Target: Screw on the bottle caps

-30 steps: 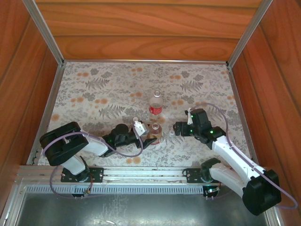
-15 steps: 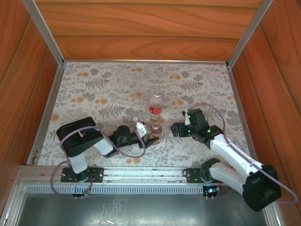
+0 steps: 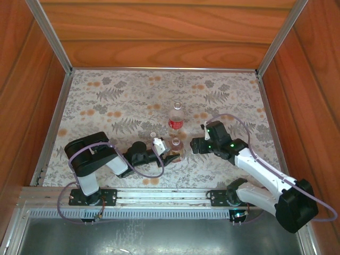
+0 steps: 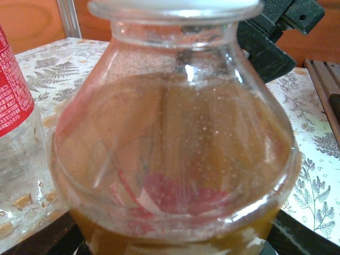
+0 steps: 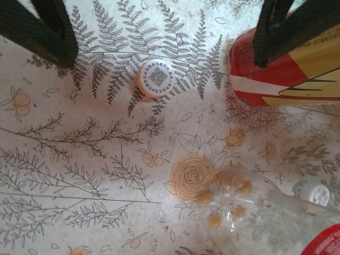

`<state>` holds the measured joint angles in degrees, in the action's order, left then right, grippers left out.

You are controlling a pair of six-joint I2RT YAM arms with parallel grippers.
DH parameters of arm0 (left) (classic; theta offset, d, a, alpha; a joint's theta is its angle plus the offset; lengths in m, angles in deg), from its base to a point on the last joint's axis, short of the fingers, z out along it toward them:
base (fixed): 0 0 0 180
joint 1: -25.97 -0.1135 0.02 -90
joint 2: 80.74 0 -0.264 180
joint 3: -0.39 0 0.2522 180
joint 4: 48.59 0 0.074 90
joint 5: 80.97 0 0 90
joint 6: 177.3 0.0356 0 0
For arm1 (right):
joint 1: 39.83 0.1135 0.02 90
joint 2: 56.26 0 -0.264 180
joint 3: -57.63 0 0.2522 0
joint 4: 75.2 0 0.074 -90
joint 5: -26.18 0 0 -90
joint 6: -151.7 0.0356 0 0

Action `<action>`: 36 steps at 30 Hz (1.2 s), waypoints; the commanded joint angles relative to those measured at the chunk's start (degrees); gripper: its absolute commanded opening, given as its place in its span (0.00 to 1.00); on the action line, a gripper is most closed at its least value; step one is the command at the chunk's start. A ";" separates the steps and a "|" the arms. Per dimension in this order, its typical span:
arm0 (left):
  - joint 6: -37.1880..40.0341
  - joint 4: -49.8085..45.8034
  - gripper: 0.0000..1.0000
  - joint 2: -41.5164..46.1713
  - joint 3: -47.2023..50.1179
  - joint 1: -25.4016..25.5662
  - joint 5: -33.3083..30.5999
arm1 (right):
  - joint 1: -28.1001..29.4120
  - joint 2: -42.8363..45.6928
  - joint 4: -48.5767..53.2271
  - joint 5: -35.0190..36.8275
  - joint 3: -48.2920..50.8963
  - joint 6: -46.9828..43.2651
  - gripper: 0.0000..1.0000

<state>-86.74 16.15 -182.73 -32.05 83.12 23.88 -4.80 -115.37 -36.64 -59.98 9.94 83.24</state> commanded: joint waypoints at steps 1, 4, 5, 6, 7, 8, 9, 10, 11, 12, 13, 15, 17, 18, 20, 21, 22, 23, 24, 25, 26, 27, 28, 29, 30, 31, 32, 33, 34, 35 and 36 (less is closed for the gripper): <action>-0.45 2.62 0.64 -0.20 0.87 0.55 0.08 | 2.62 -2.89 3.53 5.51 -2.03 -0.01 0.84; -0.82 2.62 0.64 -0.24 1.34 0.59 0.27 | 4.11 -6.00 3.47 6.75 -2.62 0.47 0.78; -0.95 2.62 0.64 -0.34 1.49 0.64 0.24 | 4.46 -7.07 3.35 6.88 -2.74 0.65 0.77; -1.07 2.62 0.64 -0.44 1.41 0.66 0.27 | 4.79 -8.15 3.10 6.89 -2.88 0.68 0.75; -1.25 2.62 0.64 -0.58 1.34 0.64 0.27 | 5.01 -9.49 2.77 6.97 -3.03 0.70 0.74; -1.45 2.62 0.64 -0.66 1.29 0.63 0.20 | 5.20 -10.71 2.50 7.14 -3.15 0.83 0.72; -1.55 2.62 0.64 -0.76 1.20 0.66 0.19 | 5.38 -12.02 2.09 7.07 -3.41 0.83 0.70; -1.61 2.62 0.64 -0.83 1.11 0.60 0.19 | 5.49 -12.96 1.78 7.04 -3.66 0.85 0.69; -1.69 2.61 0.64 -0.96 1.10 0.68 0.09 | 5.58 -13.90 1.50 7.06 -3.88 0.81 0.67; -1.73 2.62 0.64 -0.99 1.10 0.69 -0.01 | 5.71 -15.05 1.12 7.22 -4.16 0.79 0.66; -1.74 2.62 0.64 -1.02 1.18 0.62 0.00 | 5.67 -15.76 0.73 7.47 -4.35 0.70 0.64; -1.70 2.62 0.64 -0.97 1.27 0.68 -0.01 | 5.71 -17.43 -0.08 7.83 -4.67 0.58 0.59; -1.72 2.60 0.65 -0.84 1.45 0.66 0.00 | 5.69 -18.63 -0.67 7.95 -5.04 0.38 0.55; -1.69 2.62 0.65 -0.86 1.52 0.68 0.00 | 5.71 -19.28 -0.87 8.02 -5.15 0.35 0.55; -1.61 2.58 0.65 -0.99 1.54 0.68 -0.17 | 5.68 -20.26 -1.48 7.94 -5.19 0.34 0.55; -1.63 2.62 0.65 -1.09 1.47 0.63 -0.09 | 5.67 -20.72 -1.76 8.02 -5.23 0.37 0.54; -1.63 2.62 0.66 -1.25 1.34 0.65 0.00 | 5.67 -21.18 -1.94 8.03 -5.30 0.53 0.54; -1.69 2.62 0.66 -1.38 1.28 0.59 0.08 | 5.68 -21.55 -2.19 7.97 -5.33 0.63 0.53; -1.70 2.57 0.66 -1.45 1.12 0.67 0.22 | 5.67 -21.95 -2.52 7.95 -5.31 0.65 0.53; -1.78 2.62 0.66 -1.53 1.01 0.64 0.26 | 5.71 -22.30 -2.68 7.88 -5.43 0.61 0.52; -1.74 2.62 0.66 -1.62 0.92 0.65 0.27 | 5.69 -22.85 -2.73 7.85 -5.52 0.61 0.51; -1.70 2.62 0.66 -1.63 0.84 0.57 0.19 | 5.74 -23.36 -2.67 7.85 -5.79 0.68 0.49; -1.70 2.62 0.66 -1.63 0.83 0.67 0.18 | 5.72 -23.80 -2.64 7.85 -5.87 0.70 0.47; -1.74 2.62 0.66 -1.63 0.88 0.61 0.18 | 5.71 -24.07 -2.73 7.85 -5.88 0.70 0.46; -1.63 2.62 0.66 -1.75 0.84 0.62 0.10 | 5.69 -24.36 -2.80 7.85 -5.84 0.70 0.44; -1.70 2.62 0.66 -1.72 0.92 0.63 0.08 | 5.70 -24.47 -2.88 7.94 -5.79 0.78 0.42; -1.66 2.62 0.66 -1.74 0.92 0.62 0.09 | 5.67 -24.56 -2.82 8.04 -5.82 0.85 0.39; -1.69 2.62 0.66 -1.76 1.01 0.66 0.08 | 5.70 -24.66 -2.73 8.04 -5.75 0.93 0.38; -1.71 2.60 0.66 -1.76 1.07 0.63 0.09 | 5.67 -24.52 -2.65 8.11 -5.78 0.87 0.37; -1.66 2.62 0.66 -1.72 1.10 0.64 0.00 | 5.72 -24.39 -2.52 8.12 -5.67 1.01 0.37; -1.64 2.59 0.66 -1.78 1.10 0.64 0.00 | 5.68 -24.18 -2.52 8.12 -5.57 1.01 0.37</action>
<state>-87.59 17.81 -183.59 -31.15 83.14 23.86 0.35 -139.57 -39.50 -52.82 5.33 83.48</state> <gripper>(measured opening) 0.662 0.369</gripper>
